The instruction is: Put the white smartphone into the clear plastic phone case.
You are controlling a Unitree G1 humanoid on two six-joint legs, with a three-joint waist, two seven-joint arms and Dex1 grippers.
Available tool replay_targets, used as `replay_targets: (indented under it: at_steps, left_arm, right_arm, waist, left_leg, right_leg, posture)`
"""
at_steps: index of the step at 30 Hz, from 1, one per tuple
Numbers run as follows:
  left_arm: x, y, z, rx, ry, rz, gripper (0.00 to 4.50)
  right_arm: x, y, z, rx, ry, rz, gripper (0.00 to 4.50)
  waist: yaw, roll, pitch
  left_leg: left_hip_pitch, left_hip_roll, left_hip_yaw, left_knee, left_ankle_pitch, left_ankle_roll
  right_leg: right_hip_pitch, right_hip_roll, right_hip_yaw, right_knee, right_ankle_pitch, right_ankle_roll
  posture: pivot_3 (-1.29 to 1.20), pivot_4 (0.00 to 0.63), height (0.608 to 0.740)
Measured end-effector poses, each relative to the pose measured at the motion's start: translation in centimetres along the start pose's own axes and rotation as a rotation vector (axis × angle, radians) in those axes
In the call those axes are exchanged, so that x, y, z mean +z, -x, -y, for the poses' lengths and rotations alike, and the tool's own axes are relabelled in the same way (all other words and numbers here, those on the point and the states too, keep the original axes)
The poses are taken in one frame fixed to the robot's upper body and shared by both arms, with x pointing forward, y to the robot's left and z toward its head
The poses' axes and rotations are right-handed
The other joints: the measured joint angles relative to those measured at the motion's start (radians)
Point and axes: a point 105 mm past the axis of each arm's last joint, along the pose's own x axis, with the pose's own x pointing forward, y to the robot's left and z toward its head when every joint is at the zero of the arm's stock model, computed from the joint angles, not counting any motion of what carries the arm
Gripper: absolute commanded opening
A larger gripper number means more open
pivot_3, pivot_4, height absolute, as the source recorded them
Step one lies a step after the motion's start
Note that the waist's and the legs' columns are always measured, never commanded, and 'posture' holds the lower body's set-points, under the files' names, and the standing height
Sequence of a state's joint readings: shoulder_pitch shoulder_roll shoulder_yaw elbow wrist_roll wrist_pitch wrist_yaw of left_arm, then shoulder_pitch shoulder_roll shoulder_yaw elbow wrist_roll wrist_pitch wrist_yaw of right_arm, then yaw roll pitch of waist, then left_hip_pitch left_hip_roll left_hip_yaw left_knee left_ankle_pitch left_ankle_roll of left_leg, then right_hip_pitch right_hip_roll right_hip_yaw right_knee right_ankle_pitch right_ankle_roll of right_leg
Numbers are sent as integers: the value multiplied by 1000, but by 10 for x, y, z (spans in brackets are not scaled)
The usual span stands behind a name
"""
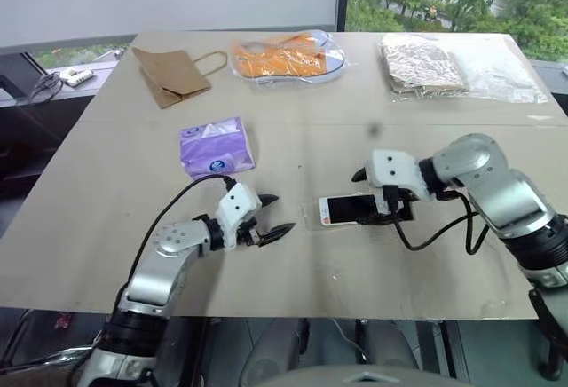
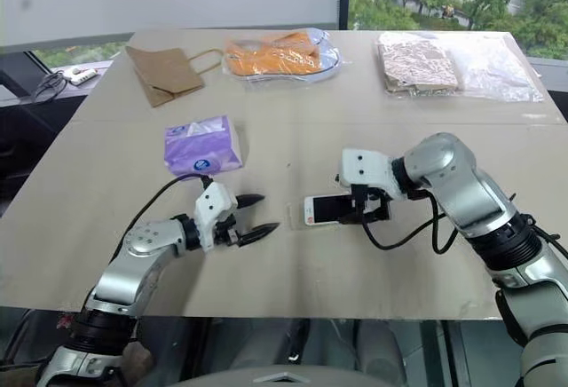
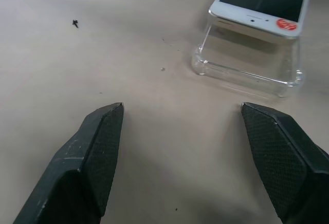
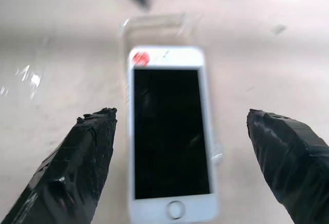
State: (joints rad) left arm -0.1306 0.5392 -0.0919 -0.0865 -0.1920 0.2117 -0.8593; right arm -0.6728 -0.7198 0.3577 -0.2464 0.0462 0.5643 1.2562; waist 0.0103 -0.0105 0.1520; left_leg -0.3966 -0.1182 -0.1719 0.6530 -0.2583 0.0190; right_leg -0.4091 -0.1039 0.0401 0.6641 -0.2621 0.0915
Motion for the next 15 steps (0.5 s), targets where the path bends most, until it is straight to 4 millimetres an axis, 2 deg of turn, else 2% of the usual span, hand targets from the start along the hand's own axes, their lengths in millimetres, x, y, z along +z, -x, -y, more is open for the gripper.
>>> replay_targets:
  at_steps: [2,6,12,15]
  left_arm:
    - [1,-6,-1,13,2,8,3738]
    - [8,-22,-8,53,-1,23,3738]
    - [13,-30,-31,118,-26,9,3738]
    - [14,-31,-36,123,-29,8,3738]
  right_arm:
    - [-4,3,-2,-17,2,-15,4354]
    - [-30,12,-12,-27,39,-144,4354]
    - [-47,16,-1,-111,88,-243,4354]
    - [-47,15,0,-113,86,-244,4354]
  waist:
    - [8,1,-1]
    - [27,2,-1]
    - [4,2,-2]
    - [0,2,-2]
  left_leg:
    - [0,0,-1,0,0,0]
    - [0,-1,-1,2,1,0]
    - [1,0,-1,2,1,-1]
    - [1,0,0,2,1,-1]
  right_leg:
    - [1,0,-1,0,0,0]
    - [2,0,-2,0,1,2]
    - [2,0,-1,0,1,2]
    - [2,0,-1,0,1,2]
  posture:
    - [0,150,740]
    - [0,150,740]
    - [0,150,740]
    - [0,150,740]
